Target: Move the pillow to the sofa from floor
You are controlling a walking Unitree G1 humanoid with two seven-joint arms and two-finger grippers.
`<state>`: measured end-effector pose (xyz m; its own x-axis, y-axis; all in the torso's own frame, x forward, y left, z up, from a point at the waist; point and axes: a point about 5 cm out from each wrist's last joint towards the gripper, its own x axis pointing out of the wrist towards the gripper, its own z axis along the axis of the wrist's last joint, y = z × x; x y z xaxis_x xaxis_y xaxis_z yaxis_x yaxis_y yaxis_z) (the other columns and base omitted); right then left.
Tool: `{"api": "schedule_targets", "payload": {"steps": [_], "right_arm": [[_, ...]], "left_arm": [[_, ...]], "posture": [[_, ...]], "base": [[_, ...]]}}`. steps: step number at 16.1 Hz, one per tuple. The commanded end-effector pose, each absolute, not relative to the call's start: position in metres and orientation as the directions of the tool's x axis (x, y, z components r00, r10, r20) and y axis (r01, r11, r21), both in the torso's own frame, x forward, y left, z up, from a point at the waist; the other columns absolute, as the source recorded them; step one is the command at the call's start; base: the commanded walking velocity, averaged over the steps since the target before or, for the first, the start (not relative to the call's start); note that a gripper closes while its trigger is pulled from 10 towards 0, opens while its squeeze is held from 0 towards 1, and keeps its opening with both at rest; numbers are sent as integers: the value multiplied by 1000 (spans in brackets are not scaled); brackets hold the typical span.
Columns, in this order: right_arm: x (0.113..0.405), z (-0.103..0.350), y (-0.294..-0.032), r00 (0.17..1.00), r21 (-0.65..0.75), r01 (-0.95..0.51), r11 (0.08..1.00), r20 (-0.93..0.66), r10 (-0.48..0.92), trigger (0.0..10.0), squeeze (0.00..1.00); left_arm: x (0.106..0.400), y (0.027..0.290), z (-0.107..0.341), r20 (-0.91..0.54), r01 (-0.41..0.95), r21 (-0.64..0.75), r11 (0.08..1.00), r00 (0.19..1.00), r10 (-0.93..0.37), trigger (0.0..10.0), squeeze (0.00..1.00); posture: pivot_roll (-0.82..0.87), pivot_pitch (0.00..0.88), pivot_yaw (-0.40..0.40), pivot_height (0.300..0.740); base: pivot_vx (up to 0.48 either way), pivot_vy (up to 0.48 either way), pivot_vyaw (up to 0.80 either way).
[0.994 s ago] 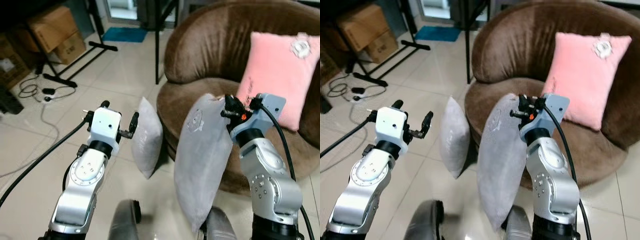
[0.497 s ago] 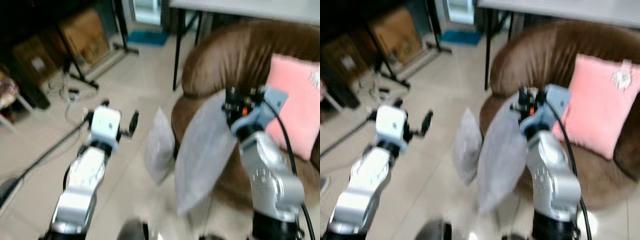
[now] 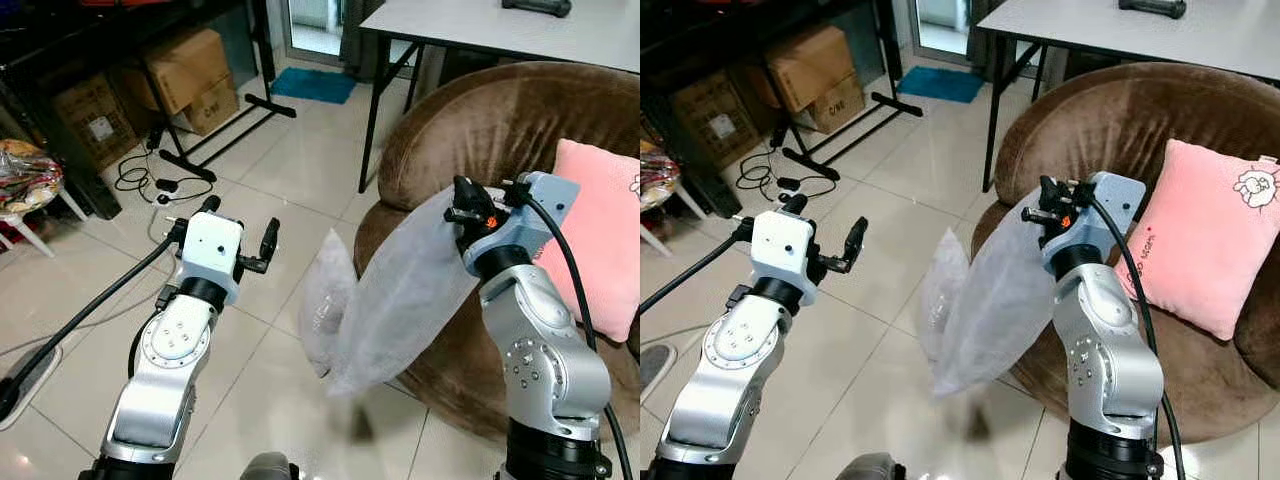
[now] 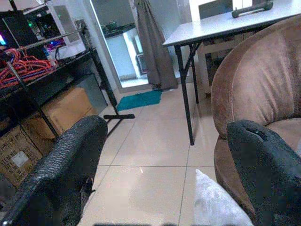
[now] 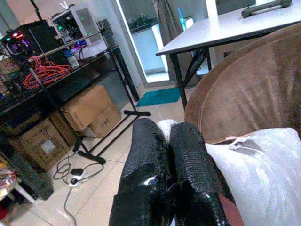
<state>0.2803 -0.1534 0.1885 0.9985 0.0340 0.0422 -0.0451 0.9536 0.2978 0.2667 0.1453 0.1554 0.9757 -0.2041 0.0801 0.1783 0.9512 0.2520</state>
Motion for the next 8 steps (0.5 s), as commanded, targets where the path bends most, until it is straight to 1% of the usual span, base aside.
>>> {"api": "schedule_targets", "payload": {"steps": [1,8], "right_arm": [[280,195,-152,996,285,-51,957,82,29,10000,0],[281,191,-146,996,274,-76,959,69,59,10000,0]], "left_arm": [[267,149,155,80,176,255,951,976,-202,10000,0],[267,149,159,103,188,243,952,971,-218,10000,0]], "posture": [[26,0,56,740],[25,0,57,740]], "base": [[0,0,0],[0,0,0]]}}
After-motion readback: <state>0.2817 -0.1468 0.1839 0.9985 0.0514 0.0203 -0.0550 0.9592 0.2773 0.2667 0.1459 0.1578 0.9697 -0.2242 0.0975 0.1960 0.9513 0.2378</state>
